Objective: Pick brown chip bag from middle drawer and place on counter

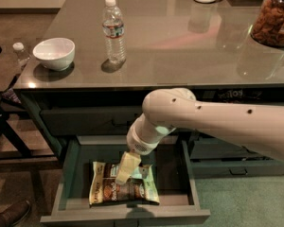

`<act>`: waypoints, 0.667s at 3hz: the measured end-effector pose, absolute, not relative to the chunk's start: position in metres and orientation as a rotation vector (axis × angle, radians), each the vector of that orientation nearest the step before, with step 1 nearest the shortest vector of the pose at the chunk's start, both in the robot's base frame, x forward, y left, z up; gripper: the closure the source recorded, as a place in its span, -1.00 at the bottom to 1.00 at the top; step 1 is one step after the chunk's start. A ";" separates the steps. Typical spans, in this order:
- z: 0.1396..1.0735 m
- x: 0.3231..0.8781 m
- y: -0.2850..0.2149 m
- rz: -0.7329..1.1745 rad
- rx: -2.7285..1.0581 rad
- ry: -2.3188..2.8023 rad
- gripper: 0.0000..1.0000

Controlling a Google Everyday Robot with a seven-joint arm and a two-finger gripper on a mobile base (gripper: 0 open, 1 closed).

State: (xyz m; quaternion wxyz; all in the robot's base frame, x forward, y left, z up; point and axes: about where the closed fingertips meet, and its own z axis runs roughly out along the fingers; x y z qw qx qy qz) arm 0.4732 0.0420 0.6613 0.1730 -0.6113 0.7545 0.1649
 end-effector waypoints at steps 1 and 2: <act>0.653 0.472 0.042 0.488 -1.735 2.150 -1.00; 0.638 0.468 0.049 0.467 -1.719 2.177 -1.00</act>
Offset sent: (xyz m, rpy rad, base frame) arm -0.0112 0.0161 -0.0457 -0.0372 0.0184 -0.0606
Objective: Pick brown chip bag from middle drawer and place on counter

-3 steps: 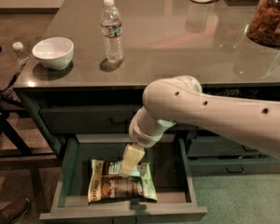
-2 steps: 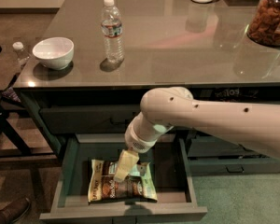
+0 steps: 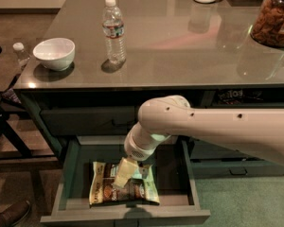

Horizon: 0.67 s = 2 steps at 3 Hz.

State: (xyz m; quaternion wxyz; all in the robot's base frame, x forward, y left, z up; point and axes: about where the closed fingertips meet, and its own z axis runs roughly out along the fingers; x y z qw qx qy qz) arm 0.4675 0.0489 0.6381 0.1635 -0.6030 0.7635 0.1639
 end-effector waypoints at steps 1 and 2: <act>0.560 0.466 0.064 0.460 -1.698 2.281 -1.00; 0.560 0.466 0.064 0.460 -1.698 2.281 -1.00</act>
Offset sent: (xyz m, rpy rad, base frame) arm 0.0000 0.0216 -0.1150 -0.0651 0.0875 -0.0620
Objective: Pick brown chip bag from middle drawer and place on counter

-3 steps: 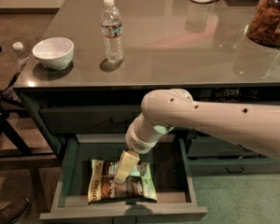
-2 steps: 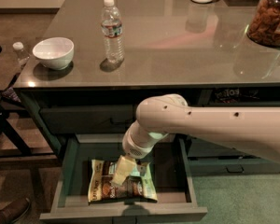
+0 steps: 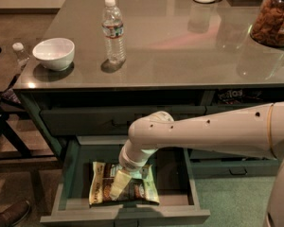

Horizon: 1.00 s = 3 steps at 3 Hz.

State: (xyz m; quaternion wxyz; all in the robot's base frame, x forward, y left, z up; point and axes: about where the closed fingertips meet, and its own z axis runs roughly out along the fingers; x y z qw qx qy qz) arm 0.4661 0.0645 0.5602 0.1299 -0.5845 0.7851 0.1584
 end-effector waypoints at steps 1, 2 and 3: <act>0.532 0.466 0.062 0.478 -1.681 2.302 -1.00; 0.501 0.469 0.053 0.491 -1.674 2.307 -1.00; 0.475 0.472 0.046 0.505 -1.665 2.315 -1.00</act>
Offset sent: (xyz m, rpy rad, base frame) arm 0.0085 -0.0229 -0.0955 0.0185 0.0320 -0.0248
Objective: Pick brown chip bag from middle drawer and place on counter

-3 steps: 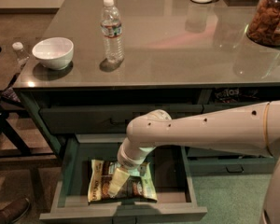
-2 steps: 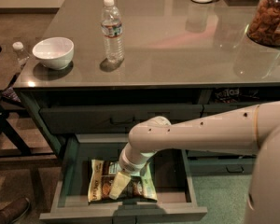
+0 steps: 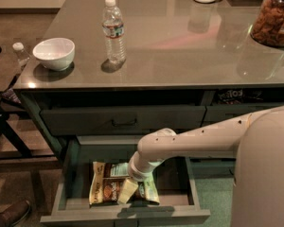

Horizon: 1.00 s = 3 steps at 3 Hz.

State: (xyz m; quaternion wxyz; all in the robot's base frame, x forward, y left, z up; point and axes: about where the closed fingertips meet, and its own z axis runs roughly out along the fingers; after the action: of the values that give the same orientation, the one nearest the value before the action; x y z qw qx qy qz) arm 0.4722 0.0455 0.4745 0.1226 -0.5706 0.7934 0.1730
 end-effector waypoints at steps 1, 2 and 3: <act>0.446 0.501 0.057 0.523 -1.669 2.305 -1.00; 0.440 0.507 0.061 0.518 -1.660 2.320 -1.00; 0.436 0.516 0.066 0.506 -1.668 2.326 -1.00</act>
Offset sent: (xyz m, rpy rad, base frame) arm 0.0471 0.0073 -0.0445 0.0353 -0.0172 0.0158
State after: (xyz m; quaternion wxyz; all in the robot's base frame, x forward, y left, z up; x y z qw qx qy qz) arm 0.5162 0.0660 0.4365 0.1171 -0.5700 0.7947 0.1727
